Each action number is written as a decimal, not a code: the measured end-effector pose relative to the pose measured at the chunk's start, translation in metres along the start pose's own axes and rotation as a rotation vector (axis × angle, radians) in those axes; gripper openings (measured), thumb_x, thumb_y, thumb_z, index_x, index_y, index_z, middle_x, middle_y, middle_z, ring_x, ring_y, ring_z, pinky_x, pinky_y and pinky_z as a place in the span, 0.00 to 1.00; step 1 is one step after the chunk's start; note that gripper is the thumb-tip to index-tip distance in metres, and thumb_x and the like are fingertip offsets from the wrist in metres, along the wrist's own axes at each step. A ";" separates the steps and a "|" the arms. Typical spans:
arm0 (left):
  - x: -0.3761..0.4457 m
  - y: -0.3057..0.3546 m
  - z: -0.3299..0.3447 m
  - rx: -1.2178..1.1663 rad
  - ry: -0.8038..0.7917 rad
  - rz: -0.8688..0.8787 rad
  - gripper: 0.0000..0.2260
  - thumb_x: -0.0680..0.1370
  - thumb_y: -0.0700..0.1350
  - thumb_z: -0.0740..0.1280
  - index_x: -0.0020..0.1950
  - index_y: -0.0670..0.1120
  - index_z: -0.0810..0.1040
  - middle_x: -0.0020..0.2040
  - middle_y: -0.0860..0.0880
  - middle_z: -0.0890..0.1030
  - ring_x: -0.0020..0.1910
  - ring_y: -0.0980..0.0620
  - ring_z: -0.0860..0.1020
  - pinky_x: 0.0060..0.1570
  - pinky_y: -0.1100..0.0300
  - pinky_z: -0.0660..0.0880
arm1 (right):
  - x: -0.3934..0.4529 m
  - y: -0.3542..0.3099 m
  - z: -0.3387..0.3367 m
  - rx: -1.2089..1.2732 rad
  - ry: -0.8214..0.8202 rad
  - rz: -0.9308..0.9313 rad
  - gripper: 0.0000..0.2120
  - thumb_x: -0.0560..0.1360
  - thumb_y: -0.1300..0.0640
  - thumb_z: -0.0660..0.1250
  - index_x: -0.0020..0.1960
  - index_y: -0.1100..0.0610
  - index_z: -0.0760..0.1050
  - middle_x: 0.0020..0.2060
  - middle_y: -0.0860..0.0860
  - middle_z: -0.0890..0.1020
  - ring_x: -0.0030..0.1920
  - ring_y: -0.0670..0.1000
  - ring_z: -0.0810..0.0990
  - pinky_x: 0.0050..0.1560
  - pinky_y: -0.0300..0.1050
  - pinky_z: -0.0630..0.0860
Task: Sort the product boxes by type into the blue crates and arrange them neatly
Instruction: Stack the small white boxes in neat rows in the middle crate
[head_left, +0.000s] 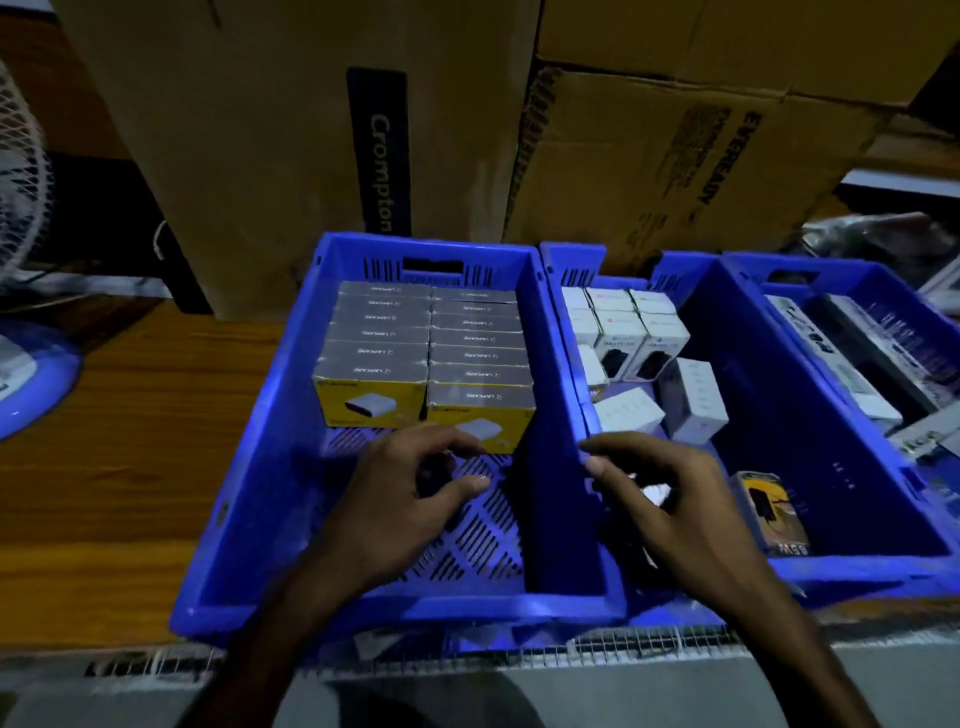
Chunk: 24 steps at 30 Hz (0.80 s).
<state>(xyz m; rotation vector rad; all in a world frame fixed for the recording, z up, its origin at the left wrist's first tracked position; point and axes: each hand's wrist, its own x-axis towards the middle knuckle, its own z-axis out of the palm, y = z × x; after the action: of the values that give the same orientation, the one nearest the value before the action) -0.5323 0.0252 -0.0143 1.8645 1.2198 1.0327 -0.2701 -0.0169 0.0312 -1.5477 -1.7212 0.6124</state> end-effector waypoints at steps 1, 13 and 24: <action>0.000 0.007 0.009 -0.014 0.015 -0.019 0.09 0.73 0.52 0.75 0.52 0.56 0.85 0.46 0.55 0.85 0.44 0.55 0.84 0.48 0.55 0.80 | -0.005 0.009 -0.008 0.027 0.026 0.031 0.05 0.78 0.53 0.72 0.53 0.49 0.86 0.44 0.39 0.88 0.43 0.45 0.86 0.41 0.45 0.80; 0.048 0.088 0.123 0.079 0.070 0.001 0.04 0.74 0.49 0.74 0.48 0.54 0.85 0.45 0.57 0.85 0.43 0.54 0.84 0.44 0.54 0.81 | 0.012 0.138 -0.126 0.023 -0.063 0.063 0.06 0.77 0.48 0.72 0.53 0.46 0.85 0.45 0.38 0.87 0.47 0.40 0.86 0.48 0.47 0.82; 0.088 0.105 0.188 0.117 0.171 -0.082 0.03 0.78 0.37 0.74 0.50 0.43 0.86 0.41 0.47 0.87 0.38 0.52 0.86 0.39 0.67 0.80 | 0.087 0.193 -0.179 -0.266 -0.424 -0.100 0.06 0.80 0.54 0.72 0.55 0.53 0.84 0.46 0.44 0.87 0.41 0.38 0.83 0.41 0.29 0.73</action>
<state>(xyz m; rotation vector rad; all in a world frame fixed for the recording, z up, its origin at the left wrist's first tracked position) -0.3027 0.0512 0.0112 1.8268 1.4722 1.1153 -0.0101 0.0776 0.0137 -1.5767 -2.2622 0.7213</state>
